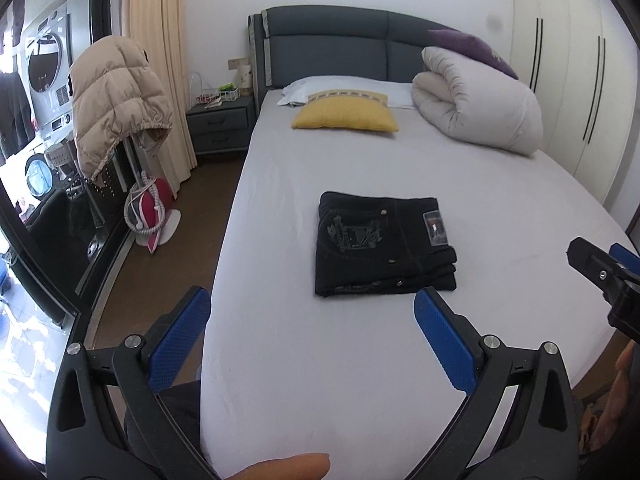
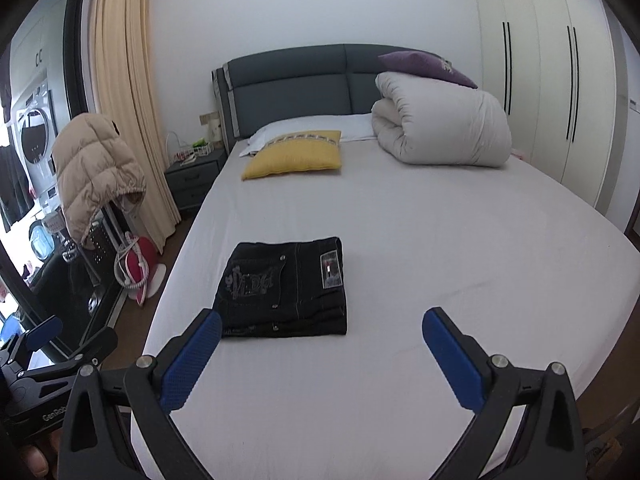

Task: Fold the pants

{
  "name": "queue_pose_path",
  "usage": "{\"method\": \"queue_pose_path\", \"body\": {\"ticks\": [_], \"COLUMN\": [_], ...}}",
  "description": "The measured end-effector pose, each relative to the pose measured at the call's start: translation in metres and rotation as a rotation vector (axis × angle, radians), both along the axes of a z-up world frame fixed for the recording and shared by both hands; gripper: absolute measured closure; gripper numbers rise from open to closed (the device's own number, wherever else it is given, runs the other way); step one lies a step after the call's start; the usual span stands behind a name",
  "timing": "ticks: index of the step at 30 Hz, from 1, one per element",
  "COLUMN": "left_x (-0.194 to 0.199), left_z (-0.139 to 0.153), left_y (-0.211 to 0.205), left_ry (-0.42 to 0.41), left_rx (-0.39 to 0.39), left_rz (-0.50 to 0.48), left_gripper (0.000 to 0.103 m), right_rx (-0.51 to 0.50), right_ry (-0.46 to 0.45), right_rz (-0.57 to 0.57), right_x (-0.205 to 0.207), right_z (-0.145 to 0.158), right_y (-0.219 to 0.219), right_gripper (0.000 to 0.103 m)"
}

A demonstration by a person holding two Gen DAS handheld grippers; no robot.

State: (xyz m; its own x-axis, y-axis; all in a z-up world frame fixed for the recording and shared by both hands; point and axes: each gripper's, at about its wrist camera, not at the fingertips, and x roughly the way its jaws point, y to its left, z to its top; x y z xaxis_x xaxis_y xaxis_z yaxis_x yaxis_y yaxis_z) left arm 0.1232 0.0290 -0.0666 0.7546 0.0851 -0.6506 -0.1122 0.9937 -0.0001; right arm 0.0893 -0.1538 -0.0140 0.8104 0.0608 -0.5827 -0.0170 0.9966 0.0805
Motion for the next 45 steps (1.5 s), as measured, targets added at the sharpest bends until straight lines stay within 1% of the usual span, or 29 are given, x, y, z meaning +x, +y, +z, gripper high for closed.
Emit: {"method": "queue_pose_path", "body": {"ticks": [6, 19, 45], "left_x": [0.017, 0.027, 0.027], "left_z": [-0.025, -0.045, -0.049], "left_y": [0.003, 0.010, 0.011], "left_ry": [0.029, 0.062, 0.066], "left_rx": [-0.010, -0.025, -0.029], "left_rz": [0.015, 0.025, 0.033], "left_gripper": [0.000, 0.000, 0.000], "right_rx": [-0.020, -0.033, -0.037], "right_ry": [0.021, 0.062, 0.075], "right_rz": [0.024, 0.057, 0.061], "right_x": [0.003, 0.007, 0.006], "right_z": [-0.005, -0.014, -0.021], "right_y": [0.006, 0.015, 0.019], "right_gripper": [0.000, 0.000, 0.000]}}
